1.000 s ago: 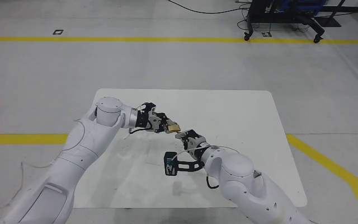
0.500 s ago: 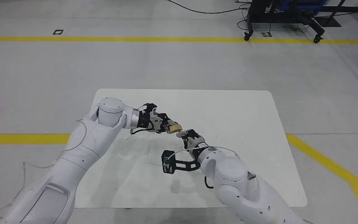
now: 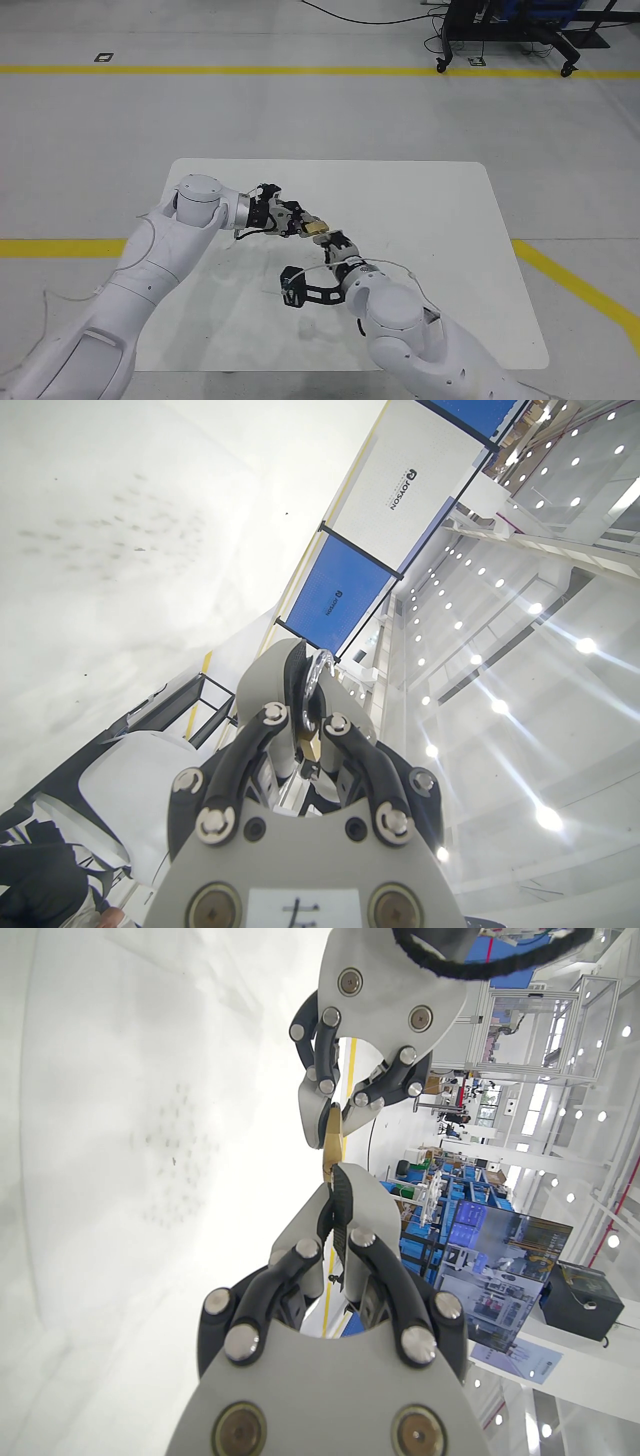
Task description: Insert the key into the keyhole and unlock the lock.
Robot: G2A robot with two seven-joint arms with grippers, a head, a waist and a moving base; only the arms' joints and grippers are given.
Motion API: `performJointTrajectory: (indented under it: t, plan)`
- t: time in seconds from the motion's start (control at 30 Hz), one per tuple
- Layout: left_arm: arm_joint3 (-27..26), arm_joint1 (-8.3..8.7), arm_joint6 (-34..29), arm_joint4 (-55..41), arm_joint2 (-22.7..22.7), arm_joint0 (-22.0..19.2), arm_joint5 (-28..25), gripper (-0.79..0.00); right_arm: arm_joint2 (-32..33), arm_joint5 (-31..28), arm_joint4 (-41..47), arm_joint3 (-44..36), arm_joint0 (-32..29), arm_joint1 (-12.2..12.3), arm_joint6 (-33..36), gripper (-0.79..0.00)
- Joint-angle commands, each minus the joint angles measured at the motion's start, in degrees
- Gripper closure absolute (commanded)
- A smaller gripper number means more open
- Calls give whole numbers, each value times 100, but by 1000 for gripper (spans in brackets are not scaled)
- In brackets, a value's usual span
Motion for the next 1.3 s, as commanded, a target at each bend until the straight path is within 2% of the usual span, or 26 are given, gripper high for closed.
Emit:
performJointTrajectory:
  t: [0.0, 0.27, 0.3, 0.33, 0.57, 0.7, 0.87, 1.27]
  plan:
    - [-4, -1, -46, -1, -5, 5, -16, 0, 1, -6, 25, 40, 23, -24, -8, 0]
    - [-5, -9, -76, 27, -23, 14, -31, 0, 77, 100, 170, 232, 93, -128, 33, 0]
    - [-5, -9, -75, 26, -29, 15, -31, 0, 75, 103, 181, 233, 93, -140, 46, -345]
    - [-3, -10, -73, 24, -36, 17, -33, 0, 84, 120, 202, 229, 90, -152, 60, -785]
    - [36, -10, -7, -33, -112, 32, 9, 0, 323, 232, 624, -23, -56, -190, -137, -785]
    - [63, -3, 54, -64, -183, 37, 17, 0, 720, 266, 1156, -293, -281, -152, -585, -785]
    - [61, 14, 84, -88, -274, 62, -9, 0, 1511, 297, 2207, -510, -710, -66, -1399, -785]
    - [17, 27, 236, 6, -321, 79, -43, 0, 1511, 297, 2207, -510, -710, -66, -1399, -785]
